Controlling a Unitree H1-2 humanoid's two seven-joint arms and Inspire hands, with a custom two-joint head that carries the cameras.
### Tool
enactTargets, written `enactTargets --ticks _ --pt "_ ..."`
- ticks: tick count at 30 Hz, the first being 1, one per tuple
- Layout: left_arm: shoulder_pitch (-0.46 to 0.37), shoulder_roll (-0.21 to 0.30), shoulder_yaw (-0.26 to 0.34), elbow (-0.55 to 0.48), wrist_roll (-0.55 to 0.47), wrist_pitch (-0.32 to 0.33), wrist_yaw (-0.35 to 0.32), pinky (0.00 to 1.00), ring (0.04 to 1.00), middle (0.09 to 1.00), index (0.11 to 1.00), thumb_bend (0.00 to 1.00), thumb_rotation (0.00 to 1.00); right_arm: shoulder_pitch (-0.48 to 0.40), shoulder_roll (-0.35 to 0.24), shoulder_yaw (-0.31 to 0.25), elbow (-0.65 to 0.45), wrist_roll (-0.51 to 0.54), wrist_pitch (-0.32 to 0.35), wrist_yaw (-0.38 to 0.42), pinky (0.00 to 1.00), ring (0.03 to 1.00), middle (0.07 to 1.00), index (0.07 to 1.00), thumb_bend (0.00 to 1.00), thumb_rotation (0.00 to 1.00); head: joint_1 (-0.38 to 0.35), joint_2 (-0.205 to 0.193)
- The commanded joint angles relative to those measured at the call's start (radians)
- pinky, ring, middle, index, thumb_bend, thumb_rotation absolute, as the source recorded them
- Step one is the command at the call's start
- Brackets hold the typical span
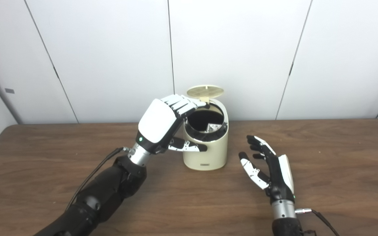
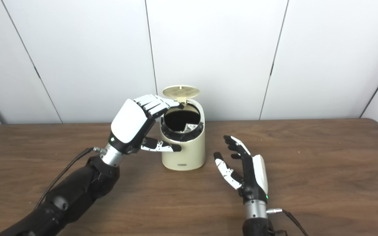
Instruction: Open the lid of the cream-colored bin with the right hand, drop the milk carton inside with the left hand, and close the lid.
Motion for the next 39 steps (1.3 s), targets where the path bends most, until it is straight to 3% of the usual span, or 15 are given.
enactTargets --ticks 1,5,8,9,11,12,14,17,18,23,27,32,33,34,39 --pt "-0.041 0.005 0.022 -0.017 -0.009 -0.011 0.012 0.55 0.633 0.687 0.739 0.91 0.38 0.035 0.008 0.008 0.040 -0.006 -0.024 -0.015 0.68 0.776 0.791 0.789 0.20 0.56 -0.001 0.001" --pt "-0.036 0.003 0.029 -0.022 -0.010 -0.011 0.018 0.55 0.628 0.684 0.733 0.87 0.39 0.037 0.010 0.008 0.033 -0.003 -0.018 -0.012 0.68 0.773 0.789 0.787 0.20 0.55 -0.001 0.003" --pt "-0.034 0.011 0.022 -0.048 -0.058 -0.011 0.032 0.52 0.597 0.656 0.688 0.67 0.43 0.036 0.009 0.007 0.035 -0.003 -0.017 -0.013 0.69 0.778 0.792 0.790 0.20 0.55 0.000 0.004" --pt "-0.028 0.014 0.026 -0.071 -0.085 -0.011 0.027 0.49 0.576 0.631 0.648 0.56 0.46 0.036 0.009 0.006 0.036 -0.002 -0.019 -0.013 0.69 0.777 0.791 0.790 0.20 0.55 0.000 0.004" --pt "-0.009 0.016 0.047 -0.126 -0.150 -0.011 -0.001 0.45 0.545 0.599 0.606 0.45 0.53 0.036 0.009 0.005 0.036 0.000 -0.020 -0.014 0.69 0.776 0.790 0.788 0.21 0.56 0.000 0.000" --pt "0.009 0.019 0.062 -0.173 -0.232 -0.011 -0.043 0.42 0.526 0.577 0.580 0.42 0.64 0.036 0.009 0.005 0.037 -0.001 -0.019 -0.015 0.69 0.774 0.788 0.787 0.20 0.56 -0.001 -0.001" --pt "0.035 0.021 0.083 -0.238 -0.364 -0.011 -0.122 0.41 0.516 0.561 0.563 0.42 0.68 0.035 0.007 0.005 0.038 -0.002 -0.020 -0.015 0.68 0.770 0.786 0.787 0.20 0.57 -0.001 -0.003" --pt "0.100 0.014 0.146 -0.336 -0.661 -0.011 -0.319 0.43 0.524 0.569 0.580 0.47 0.59 0.034 0.006 -0.002 0.039 0.005 -0.043 -0.026 0.67 0.768 0.786 0.787 0.21 0.59 0.005 -0.003" --pt "0.121 0.010 0.168 -0.358 -0.721 -0.011 -0.364 0.44 0.530 0.580 0.598 0.47 0.57 0.033 0.004 -0.005 0.037 0.007 -0.049 -0.029 0.68 0.768 0.787 0.787 0.22 0.63 0.007 -0.004" --pt "0.241 -0.027 0.296 -0.475 -0.919 0.004 -0.525 0.48 0.537 0.596 0.636 0.44 0.68 0.029 -0.003 -0.007 -0.045 -0.032 -0.088 -0.062 0.63 0.741 0.772 0.782 0.31 0.86 0.005 -0.010" --pt "0.333 -0.067 0.388 -0.579 -0.970 0.065 -0.611 0.49 0.561 0.613 0.655 0.44 0.73 0.022 -0.006 -0.021 -0.147 -0.058 -0.097 -0.081 0.67 0.769 0.789 0.787 0.36 0.88 -0.005 -0.010" --pt "0.405 -0.111 0.455 -0.636 -0.989 0.142 -0.685 0.55 0.628 0.675 0.706 0.47 0.74 -0.027 -0.048 -0.050 -0.171 -0.077 -0.172 -0.114 0.69 0.784 0.798 0.791 0.35 0.88 -0.007 -0.016" --pt "0.416 -0.110 0.461 -0.638 -0.995 0.159 -0.709 0.64 0.718 0.765 0.791 0.52 0.80 -0.038 -0.053 -0.055 -0.203 -0.072 -0.158 -0.098 0.69 0.796 0.814 0.806 0.38 0.91 -0.008 -0.016" --pt "0.423 -0.112 0.468 -0.639 -0.998 0.171 -0.730 0.67 0.751 0.797 0.820 0.55 0.82 -0.045 -0.057 -0.058 -0.225 -0.068 -0.148 -0.085 0.69 0.800 0.819 0.810 0.39 0.92 -0.008 -0.016" --pt "0.474 -0.141 0.507 -0.634 -1.018 0.250 -0.798 0.80 0.857 0.889 0.901 0.58 0.85 -0.097 -0.093 -0.062 -0.414 -0.089 -0.032 0.040 0.68 0.791 0.829 0.819 0.38 0.93 -0.012 -0.017"
